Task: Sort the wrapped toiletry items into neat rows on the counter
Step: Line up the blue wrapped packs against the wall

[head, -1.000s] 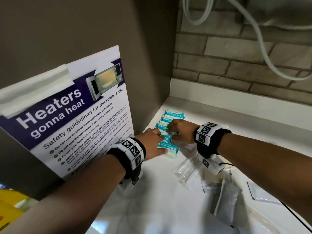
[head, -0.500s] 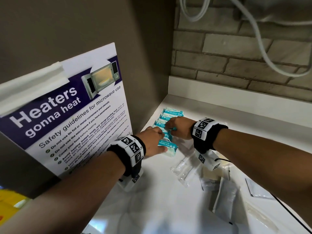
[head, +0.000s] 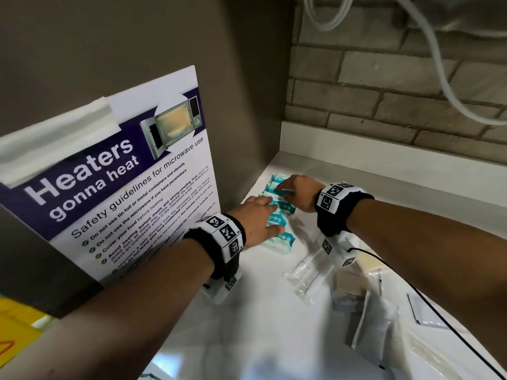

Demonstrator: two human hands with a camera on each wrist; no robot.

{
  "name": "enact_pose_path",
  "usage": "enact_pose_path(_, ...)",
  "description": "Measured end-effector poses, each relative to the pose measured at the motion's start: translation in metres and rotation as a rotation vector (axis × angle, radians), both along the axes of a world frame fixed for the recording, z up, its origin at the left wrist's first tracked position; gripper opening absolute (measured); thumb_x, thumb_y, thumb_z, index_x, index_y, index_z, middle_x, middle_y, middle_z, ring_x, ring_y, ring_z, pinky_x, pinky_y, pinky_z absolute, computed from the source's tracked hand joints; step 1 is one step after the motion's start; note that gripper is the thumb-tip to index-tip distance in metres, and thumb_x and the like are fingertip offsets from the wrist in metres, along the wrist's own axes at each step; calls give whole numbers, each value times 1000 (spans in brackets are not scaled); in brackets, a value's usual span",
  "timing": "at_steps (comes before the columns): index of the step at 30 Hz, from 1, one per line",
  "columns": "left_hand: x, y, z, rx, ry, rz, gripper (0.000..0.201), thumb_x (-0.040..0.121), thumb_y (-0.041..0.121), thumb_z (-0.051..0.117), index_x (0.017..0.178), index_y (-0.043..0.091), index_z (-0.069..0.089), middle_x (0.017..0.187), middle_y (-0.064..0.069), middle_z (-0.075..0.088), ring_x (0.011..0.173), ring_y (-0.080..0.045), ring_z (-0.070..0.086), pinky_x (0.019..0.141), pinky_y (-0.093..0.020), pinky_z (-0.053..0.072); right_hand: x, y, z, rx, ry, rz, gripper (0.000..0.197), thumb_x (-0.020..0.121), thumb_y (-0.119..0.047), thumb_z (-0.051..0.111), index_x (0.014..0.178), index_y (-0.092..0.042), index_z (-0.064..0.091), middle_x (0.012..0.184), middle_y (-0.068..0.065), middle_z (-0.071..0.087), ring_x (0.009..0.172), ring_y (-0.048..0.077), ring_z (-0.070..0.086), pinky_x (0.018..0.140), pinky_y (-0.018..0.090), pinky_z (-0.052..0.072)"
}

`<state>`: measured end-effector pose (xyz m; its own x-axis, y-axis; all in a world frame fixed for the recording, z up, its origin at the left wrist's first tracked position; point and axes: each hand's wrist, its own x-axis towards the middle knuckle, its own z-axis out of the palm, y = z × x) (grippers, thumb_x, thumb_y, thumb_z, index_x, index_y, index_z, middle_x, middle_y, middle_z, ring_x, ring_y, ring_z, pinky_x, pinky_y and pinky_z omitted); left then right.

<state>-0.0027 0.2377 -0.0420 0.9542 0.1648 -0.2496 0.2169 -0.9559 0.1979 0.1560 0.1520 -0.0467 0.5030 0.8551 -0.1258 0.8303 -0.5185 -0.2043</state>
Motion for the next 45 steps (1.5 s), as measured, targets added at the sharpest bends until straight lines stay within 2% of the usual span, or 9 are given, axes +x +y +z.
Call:
enact_pose_path(5,22,-2,-1,23,131,20,73,99,55,27,154,10,10,163,-8,-1,150,-21,-2,122,-39,8,13,6,-2,-123,-5,-45,43,99,-19,47,142,-18,47,148,3,47,134,26,45,112,31,33)
enact_pose_path(13,27,-6,-7,37,247,23,73,100,55,21,154,11,0,163,-6,-9,150,-21,-4,122,-39,9,15,6,-6,-174,-59,-8,50,97,-15,45,146,-21,42,149,5,46,133,28,46,112,35,36)
enact_pose_path(23,30,-3,-7,49,273,3,73,99,56,20,154,12,-1,163,-5,-10,150,-21,-4,122,-40,10,17,10,-11,-212,-61,-11,49,98,-21,44,147,-22,39,149,5,46,131,29,48,109,35,38)
enact_pose_path(30,29,-3,-5,54,261,-4,73,100,55,22,154,12,0,163,-7,-8,150,-22,-4,122,-39,8,13,8,-10,-217,5,-19,54,98,-22,45,150,-24,32,158,1,30,141,27,36,117,40,29)
enact_pose_path(35,14,-1,3,-46,98,28,74,98,49,40,154,11,9,163,-8,1,150,-22,-1,121,-36,10,-5,3,1,-64,43,60,52,94,-16,53,144,-18,43,147,7,48,133,30,45,111,36,35)
enact_pose_path(38,-5,-6,12,-67,9,-20,64,99,40,45,152,13,23,162,-8,12,150,-22,10,120,-31,15,-18,-1,3,-34,80,115,46,93,-8,49,137,-20,54,135,6,59,124,27,54,105,31,41)
enact_pose_path(40,-19,-12,15,-46,13,-70,58,99,37,45,150,14,29,161,-8,20,147,-21,20,118,-31,19,-24,-5,1,-67,107,129,51,90,-1,46,135,-23,56,136,3,59,125,23,54,108,30,39)
enact_pose_path(43,-33,-21,11,-11,75,-107,58,101,37,41,152,15,25,161,-5,17,148,-19,17,119,-29,16,-31,-10,-7,-96,136,100,49,93,-5,50,138,-25,53,143,-1,53,133,19,49,114,29,33)
enact_pose_path(45,-39,-27,7,28,136,-139,61,102,38,37,154,14,18,163,-7,8,149,-20,11,118,-29,13,-36,-14,-8,-129,123,80,47,95,-8,50,139,-24,51,143,4,53,132,26,48,113,36,35)
